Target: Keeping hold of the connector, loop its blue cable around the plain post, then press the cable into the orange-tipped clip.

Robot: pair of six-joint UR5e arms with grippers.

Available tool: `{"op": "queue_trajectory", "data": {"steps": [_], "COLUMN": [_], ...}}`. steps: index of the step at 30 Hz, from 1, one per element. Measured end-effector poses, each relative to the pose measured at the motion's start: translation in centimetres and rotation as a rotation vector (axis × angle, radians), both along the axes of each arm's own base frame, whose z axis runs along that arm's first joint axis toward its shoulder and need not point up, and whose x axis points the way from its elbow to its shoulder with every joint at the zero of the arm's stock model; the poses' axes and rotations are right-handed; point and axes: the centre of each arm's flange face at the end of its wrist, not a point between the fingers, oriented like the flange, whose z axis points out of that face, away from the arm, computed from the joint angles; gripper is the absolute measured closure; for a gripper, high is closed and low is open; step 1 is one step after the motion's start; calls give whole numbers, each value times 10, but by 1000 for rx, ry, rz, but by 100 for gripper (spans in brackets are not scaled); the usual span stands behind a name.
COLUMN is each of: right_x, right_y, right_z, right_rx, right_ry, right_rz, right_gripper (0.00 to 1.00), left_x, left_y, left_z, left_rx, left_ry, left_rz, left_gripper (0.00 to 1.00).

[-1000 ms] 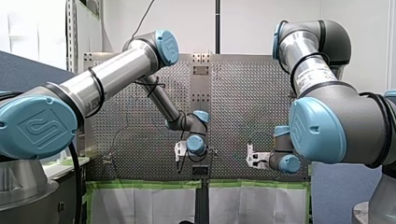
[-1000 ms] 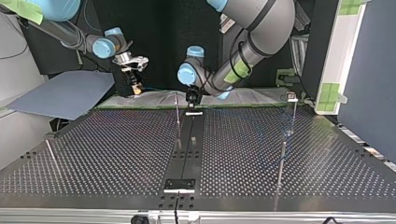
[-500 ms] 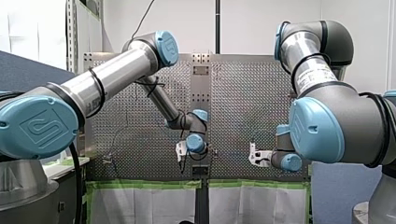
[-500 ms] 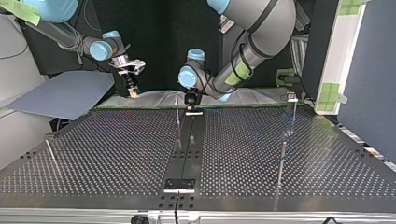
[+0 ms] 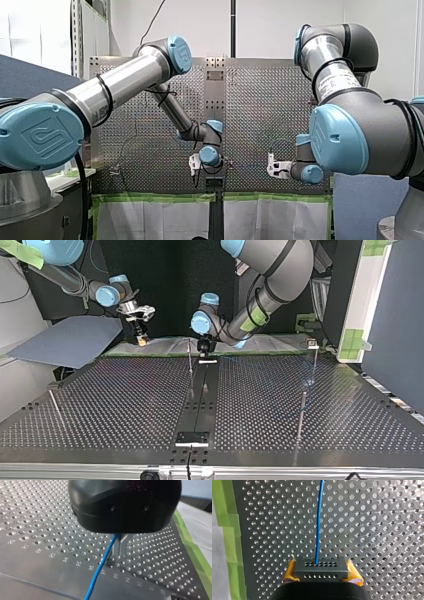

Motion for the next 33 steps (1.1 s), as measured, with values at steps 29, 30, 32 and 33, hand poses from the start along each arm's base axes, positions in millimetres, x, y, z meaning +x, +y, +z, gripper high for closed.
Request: {"op": "queue_trajectory", "data": {"steps": [29, 30, 32, 33], "right_x": [-5, -5, -6, -7], "right_y": [-36, -36, -38, -39], "right_z": [15, 15, 16, 17], "right_rx": [-23, -25, -29, -31], "right_ry": [-20, -21, -23, -24], "right_rz": [-17, -17, -18, -19], "right_gripper": [100, 100, 100, 100], "left_x": [35, 34, 34, 35], "left_y": [19, 18, 17, 17], "left_z": [-11, -13, -16, -16], "left_rx": [-70, -68, -67, -67], "left_ry": [18, 21, 22, 21], "left_rz": [22, 21, 19, 19], "left_gripper": [100, 100, 100, 100]}}
